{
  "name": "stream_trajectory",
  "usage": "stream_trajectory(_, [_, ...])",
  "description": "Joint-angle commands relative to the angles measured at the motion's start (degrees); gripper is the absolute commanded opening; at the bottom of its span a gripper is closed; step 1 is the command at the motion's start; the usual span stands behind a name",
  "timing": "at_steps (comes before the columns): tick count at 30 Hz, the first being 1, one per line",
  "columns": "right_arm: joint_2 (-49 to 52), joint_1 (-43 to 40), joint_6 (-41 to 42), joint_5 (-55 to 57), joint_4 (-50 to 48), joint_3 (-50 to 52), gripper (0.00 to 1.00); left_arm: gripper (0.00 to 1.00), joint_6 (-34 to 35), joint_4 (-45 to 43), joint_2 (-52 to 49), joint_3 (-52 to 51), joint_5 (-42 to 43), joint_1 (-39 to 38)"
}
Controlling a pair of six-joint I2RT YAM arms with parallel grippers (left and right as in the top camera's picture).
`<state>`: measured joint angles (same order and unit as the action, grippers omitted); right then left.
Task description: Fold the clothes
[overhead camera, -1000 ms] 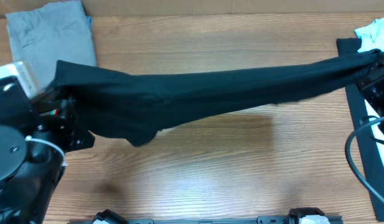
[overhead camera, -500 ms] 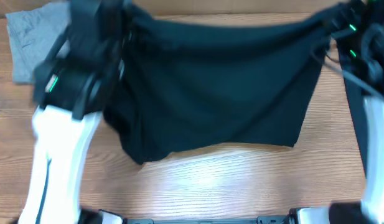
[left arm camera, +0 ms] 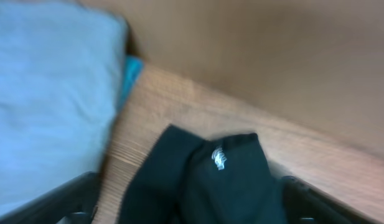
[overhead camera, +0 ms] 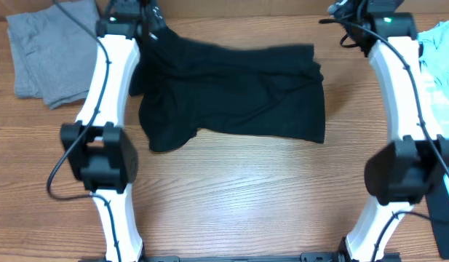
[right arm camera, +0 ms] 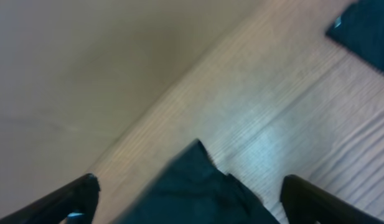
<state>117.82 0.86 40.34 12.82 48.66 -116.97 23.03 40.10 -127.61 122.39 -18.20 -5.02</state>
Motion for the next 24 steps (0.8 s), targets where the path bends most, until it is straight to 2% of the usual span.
stream_trajectory(1, [2.78,-0.2,-0.28,0.0,1.22,-0.46,1.0,1.0,-3.15,0.96,-2.86,0.42,3.26,-0.61])
stream_trajectory(8, [0.68,-0.9,-3.21,-0.13,8.87,-1.18,1.0,1.0,-3.17,11.04,2.23,0.9,6.14,-2.14])
stream_trajectory(11, [-0.5,-0.9,-6.32,-1.01,12.24,-1.18,1.0,1.0,-3.65,17.62,6.73,0.9,8.39,-2.58])
stream_trajectory(17, [-1.38,-0.9,-6.32,-4.04,22.82,-1.18,1.0,1.0,-4.28,32.24,14.12,0.87,10.95,-2.78])
stream_trajectory(21, [-1.36,-0.9,-6.32,-4.61,27.89,-1.16,1.0,1.0,-4.26,42.32,14.78,0.42,17.44,-3.02])
stream_trajectory(24, [-1.36,-0.87,-7.23,-5.18,28.83,-1.16,1.0,1.0,-5.57,45.72,14.69,-2.49,19.06,-4.57])
